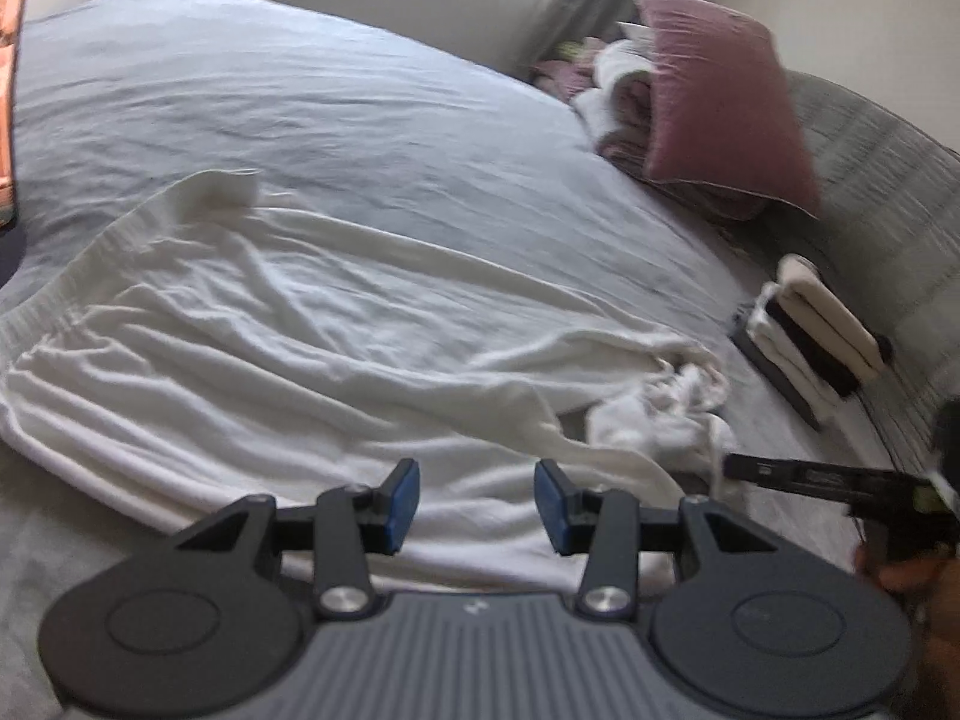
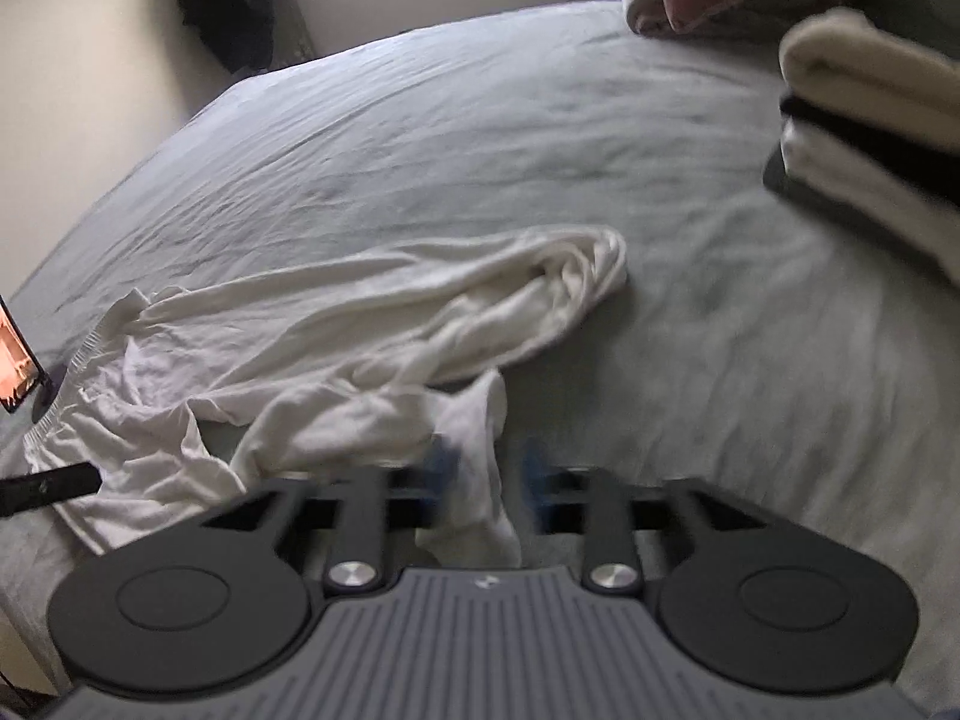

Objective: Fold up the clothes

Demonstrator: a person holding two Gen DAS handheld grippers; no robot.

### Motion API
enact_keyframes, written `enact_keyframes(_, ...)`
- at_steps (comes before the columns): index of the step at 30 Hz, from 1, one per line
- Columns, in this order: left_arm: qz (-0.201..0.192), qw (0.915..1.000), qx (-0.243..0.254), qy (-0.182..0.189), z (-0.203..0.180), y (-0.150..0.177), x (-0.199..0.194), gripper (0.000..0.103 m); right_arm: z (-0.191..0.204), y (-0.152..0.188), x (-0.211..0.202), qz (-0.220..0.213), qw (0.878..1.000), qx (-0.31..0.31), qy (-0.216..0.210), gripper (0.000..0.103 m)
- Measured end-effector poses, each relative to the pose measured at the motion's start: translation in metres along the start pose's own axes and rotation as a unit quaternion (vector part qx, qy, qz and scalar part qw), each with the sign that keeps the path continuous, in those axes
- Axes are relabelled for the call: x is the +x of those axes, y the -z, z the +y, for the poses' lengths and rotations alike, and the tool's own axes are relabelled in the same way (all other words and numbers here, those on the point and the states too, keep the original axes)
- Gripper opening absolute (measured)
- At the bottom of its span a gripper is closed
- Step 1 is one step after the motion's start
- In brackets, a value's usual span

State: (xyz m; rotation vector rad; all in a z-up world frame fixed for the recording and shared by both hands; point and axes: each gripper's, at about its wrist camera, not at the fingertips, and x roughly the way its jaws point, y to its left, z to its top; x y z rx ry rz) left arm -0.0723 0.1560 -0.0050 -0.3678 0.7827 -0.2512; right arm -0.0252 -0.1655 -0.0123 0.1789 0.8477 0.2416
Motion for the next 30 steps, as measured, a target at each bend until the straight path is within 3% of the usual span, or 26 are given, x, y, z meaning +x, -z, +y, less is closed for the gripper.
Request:
enact_keyframes(14, -0.003, 0.9982, 0.043, 0.041, -0.021, 0.005, -0.006, 0.043, -0.032, 0.006, -0.104, -0.062, 0.997, 0.015, 0.038, 0.006)
enact_keyframes(21, 0.004, 0.9966, 0.064, 0.052, -0.033, 0.011, -0.006, 0.043, -0.054, 0.016, -0.148, -0.07, 0.995, 0.018, 0.069, 0.006)
enact_keyframes(26, 0.022, 0.9938, 0.07, 0.083, -0.04, 0.015, -0.004, 0.043, -0.074, 0.023, -0.167, -0.067, 0.993, 0.037, 0.085, 0.006)
enact_keyframes(30, 0.071, 0.9854, 0.036, 0.151, -0.048, 0.019, 0.01, 0.043, -0.091, 0.029, -0.166, -0.054, 0.992, 0.047, 0.105, 0.006)
